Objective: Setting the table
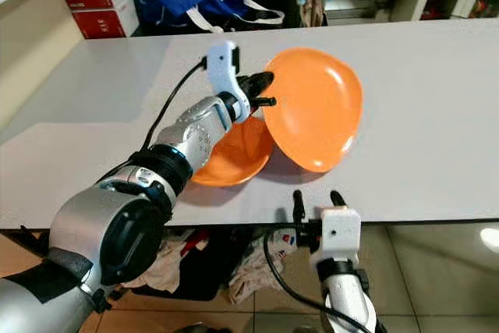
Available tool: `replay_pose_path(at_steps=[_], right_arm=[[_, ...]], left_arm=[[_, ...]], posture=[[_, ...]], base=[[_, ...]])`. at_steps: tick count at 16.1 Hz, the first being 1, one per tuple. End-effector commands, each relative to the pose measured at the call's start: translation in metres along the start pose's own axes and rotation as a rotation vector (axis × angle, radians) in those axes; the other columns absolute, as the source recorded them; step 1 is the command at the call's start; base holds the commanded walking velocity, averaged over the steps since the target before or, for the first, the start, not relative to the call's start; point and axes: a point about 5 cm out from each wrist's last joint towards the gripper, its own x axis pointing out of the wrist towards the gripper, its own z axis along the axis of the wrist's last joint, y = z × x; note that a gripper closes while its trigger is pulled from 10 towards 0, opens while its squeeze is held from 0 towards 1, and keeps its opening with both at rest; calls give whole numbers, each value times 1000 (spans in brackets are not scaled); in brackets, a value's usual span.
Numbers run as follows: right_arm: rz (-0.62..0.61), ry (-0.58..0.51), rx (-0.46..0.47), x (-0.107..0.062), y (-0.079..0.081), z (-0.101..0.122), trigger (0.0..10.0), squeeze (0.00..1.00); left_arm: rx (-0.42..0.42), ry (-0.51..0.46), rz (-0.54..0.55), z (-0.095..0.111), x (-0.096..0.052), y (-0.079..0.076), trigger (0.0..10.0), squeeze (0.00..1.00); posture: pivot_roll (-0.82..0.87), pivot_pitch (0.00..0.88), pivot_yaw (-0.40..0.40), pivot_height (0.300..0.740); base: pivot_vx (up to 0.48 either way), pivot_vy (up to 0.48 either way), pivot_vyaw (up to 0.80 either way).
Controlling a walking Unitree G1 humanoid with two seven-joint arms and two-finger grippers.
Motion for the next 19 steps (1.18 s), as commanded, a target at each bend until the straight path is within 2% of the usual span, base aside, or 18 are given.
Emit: replay_pose_path(at_steps=[1, 4, 6, 12, 14, 16, 19], right_arm=[[14, -33, 2, 1, 3, 7, 10000, 0], [8, -30, 3, -2, 4, 8, 10000, 0], [5, -27, 7, -4, 6, 7, 10000, 0], [-1, -12, 11, -12, 7, 6, 10000, 0], [0, -7, 10, -15, 7, 6, 10000, 0], [0, 1, 10, -18, 7, 6, 10000, 0], [-2, 8, 12, -21, 8, 6, 10000, 0]], left_arm=[[-69, 27, -151, -14, 15, -66, 0, 0], [-77, 81, -164, -27, 14, -70, 0, 0], [-138, 155, -134, -43, 12, -69, 0, 0], [-201, 254, -89, -68, 7, -72, 0, 0], [-198, 271, -75, -72, 7, -74, 0, 0], [-146, 306, -70, -81, 5, -77, 0, 0], [-106, 323, -28, -86, 3, -70, 0, 0]], posture=[[-214, 0, 141, 740], [-219, 0, 147, 740], [-224, 0, 155, 740], [-244, 0, 164, 740], [-252, 0, 165, 740], [-257, 7, 166, 740], [-257, 21, 168, 740]], base=[[0, 0, 0], [0, 0, 0], [0, 0, 0], [0, 0, 0], [0, 0, 0], [0, 0, 0], [0, 0, 0]])
